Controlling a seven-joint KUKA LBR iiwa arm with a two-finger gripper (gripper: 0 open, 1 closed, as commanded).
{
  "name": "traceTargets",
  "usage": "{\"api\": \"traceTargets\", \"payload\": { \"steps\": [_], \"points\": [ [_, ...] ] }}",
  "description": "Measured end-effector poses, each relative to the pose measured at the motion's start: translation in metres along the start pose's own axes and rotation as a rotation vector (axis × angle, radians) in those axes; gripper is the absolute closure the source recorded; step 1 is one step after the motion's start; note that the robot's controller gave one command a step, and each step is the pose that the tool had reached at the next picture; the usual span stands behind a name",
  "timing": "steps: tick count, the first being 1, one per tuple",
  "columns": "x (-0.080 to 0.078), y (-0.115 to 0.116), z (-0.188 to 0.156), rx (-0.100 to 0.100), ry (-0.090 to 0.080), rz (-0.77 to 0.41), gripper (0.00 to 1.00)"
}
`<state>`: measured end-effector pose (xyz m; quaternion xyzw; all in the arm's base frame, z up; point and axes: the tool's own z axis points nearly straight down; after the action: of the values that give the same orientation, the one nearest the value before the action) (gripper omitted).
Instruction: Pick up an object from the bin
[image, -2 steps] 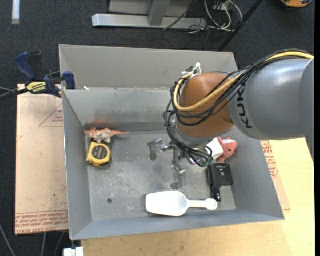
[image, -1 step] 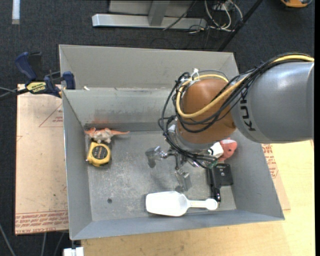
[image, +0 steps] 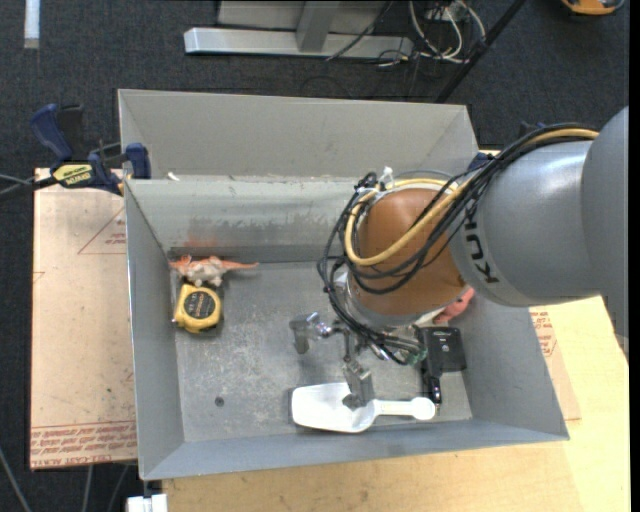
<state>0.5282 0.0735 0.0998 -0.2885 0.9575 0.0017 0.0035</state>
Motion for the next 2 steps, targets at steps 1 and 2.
{"api": "traceTargets", "payload": {
  "steps": [1, 2],
  "points": [
    [0.016, 0.021, -0.002, -0.002, 0.003, 0.051, 0.0],
    [0.027, 0.028, 0.029, 0.0, -0.005, -0.172, 1.0]
  ]
}}
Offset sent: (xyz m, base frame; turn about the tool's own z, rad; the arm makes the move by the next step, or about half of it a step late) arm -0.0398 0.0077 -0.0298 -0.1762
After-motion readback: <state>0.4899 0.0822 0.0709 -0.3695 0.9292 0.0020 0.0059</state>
